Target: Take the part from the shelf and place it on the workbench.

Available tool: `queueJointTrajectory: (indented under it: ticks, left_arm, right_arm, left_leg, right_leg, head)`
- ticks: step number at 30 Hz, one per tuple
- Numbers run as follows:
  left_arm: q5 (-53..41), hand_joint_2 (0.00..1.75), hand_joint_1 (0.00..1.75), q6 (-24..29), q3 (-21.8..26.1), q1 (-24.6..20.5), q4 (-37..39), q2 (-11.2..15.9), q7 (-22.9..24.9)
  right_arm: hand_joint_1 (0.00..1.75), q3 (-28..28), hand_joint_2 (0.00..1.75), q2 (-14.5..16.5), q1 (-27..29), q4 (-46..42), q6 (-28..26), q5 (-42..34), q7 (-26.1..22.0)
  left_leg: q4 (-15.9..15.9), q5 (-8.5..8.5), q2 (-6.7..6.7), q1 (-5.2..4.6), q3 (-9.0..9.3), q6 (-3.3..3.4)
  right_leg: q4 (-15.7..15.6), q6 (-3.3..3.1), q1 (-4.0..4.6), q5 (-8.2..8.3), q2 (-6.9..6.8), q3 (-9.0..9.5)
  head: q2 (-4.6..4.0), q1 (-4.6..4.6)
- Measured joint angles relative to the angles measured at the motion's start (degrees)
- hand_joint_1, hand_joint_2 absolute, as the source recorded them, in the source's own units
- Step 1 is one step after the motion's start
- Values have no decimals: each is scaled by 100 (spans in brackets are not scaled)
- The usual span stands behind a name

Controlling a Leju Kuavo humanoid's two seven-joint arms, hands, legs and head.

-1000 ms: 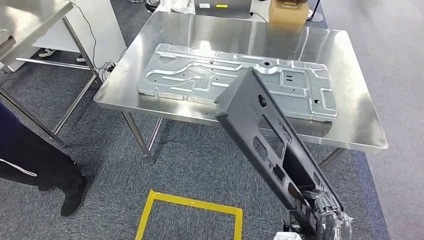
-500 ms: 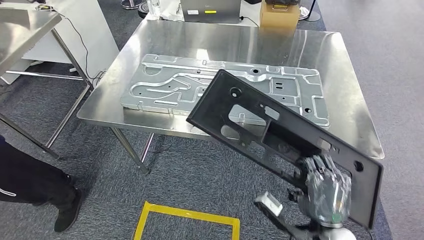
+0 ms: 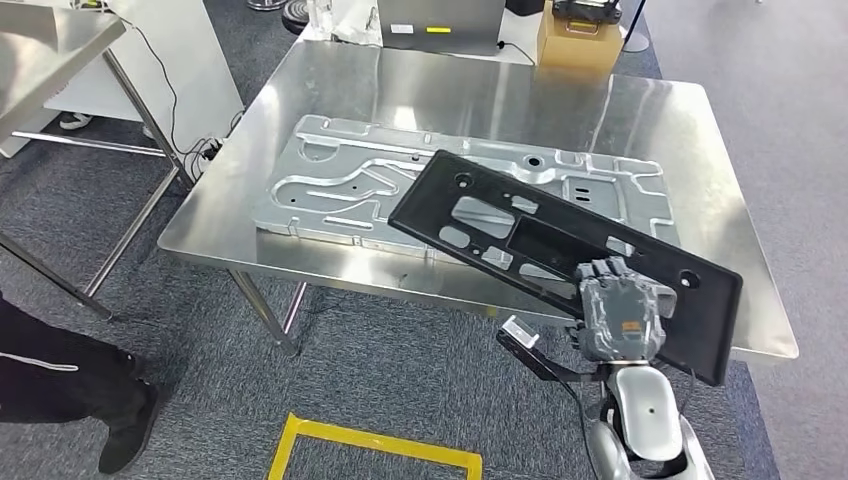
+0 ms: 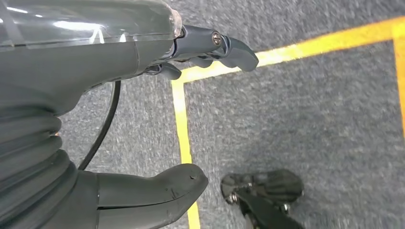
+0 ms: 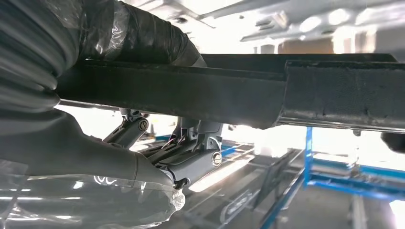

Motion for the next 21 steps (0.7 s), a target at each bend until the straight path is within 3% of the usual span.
queueJointTrajectory:
  ticks: [1, 3, 7, 9, 11, 13, 14, 15, 17, 18, 19, 21]
  left_arm:
    - [-5, 175, 0, -7, -10, -2, 13, 0, -16]
    - [-14, 175, 0, -19, -30, -36, 40, 1, -53]
    - [-42, 175, 0, -34, -64, -82, 66, 14, -94]
    - [-46, 175, 0, -38, -81, -102, 77, 28, -116]
    - [-49, 175, 0, -44, -86, -120, 91, 30, -145]
    - [-52, 175, 0, -52, -90, -115, 99, 33, -163]
    - [-55, 175, 0, -56, -93, -111, 103, 36, -167]
    - [-56, 175, 0, -59, -98, -109, 107, 38, -171]
    - [-57, 175, 0, -62, -111, -106, 111, 46, -180]
    - [-57, 175, 0, -64, -116, -108, 113, 49, -185]
    - [-56, 175, 0, -66, -119, -107, 114, 51, -189]
    - [-52, 175, 0, -69, -124, -112, 117, 52, -194]
  right_arm:
    - [175, 49, 175, 1, -100, 104, 33, 15, 2]
    - [175, 158, 175, 3, -307, 272, 118, 27, 10]
    - [175, 360, 175, 13, -550, 460, 244, 32, 25]
    - [175, 451, 175, 21, -693, 520, 287, 34, 34]
    - [175, 561, 175, 27, -838, 577, 359, 35, 40]
    - [175, 678, 175, 28, -935, 648, 453, 36, 39]
    - [175, 738, 175, 28, -983, 686, 497, 36, 38]
    - [175, 798, 175, 28, -1038, 724, 531, 36, 38]
    - [175, 906, 175, 29, -1167, 793, 584, 36, 42]
    - [175, 946, 175, 31, -1232, 820, 602, 37, 45]
    - [175, 977, 175, 32, -1285, 843, 623, 36, 49]
    - [175, 1016, 175, 33, -1354, 869, 664, 26, 55]
  left_leg:
    - [-4, -52, -1, 0, 60, -21]
    - [-16, -137, -5, -5, 133, -77]
    - [126, -152, 6, -11, 194, -211]
    - [585, -227, 19, 2, -49, -261]
    - [1305, -491, 27, 17, -537, -307]
    - [1661, -695, 28, 23, -927, -319]
    - [1558, -635, 28, 23, -996, -309]
    - [1283, -442, 29, 23, -984, -295]
    - [550, 177, 37, 5, -874, -242]
    - [303, 391, 40, -10, -828, -215]
    - [161, 526, 42, -27, -806, -182]
    - [95, 527, 32, -27, -748, -122]
  right_leg:
    - [-351, -29, 6, 301, -2, 74]
    - [-820, -109, 46, 587, -9, 165]
    - [-972, -279, 61, 574, -8, 313]
    - [-1016, -346, 44, 529, -15, 430]
    - [-1028, -387, 50, 451, -12, 514]
    - [-1027, -393, 59, 347, -3, 630]
    - [-1027, -388, 62, 289, 1, 707]
    - [-1027, -378, 64, 227, 3, 792]
    - [-1026, -341, 71, 101, 5, 929]
    - [-1029, -312, 76, 48, 7, 969]
    - [-1031, -278, 80, 17, 11, 997]
    - [-1015, -206, 90, 18, 18, 1028]
  head:
    - [0, 0]
    - [0, -1]
    - [0, -4]
    - [0, -7]
    - [0, -10]
    - [0, -10]
    - [0, -9]
    - [0, -9]
    - [0, -8]
    - [0, -8]
    - [0, -8]
    - [0, -7]
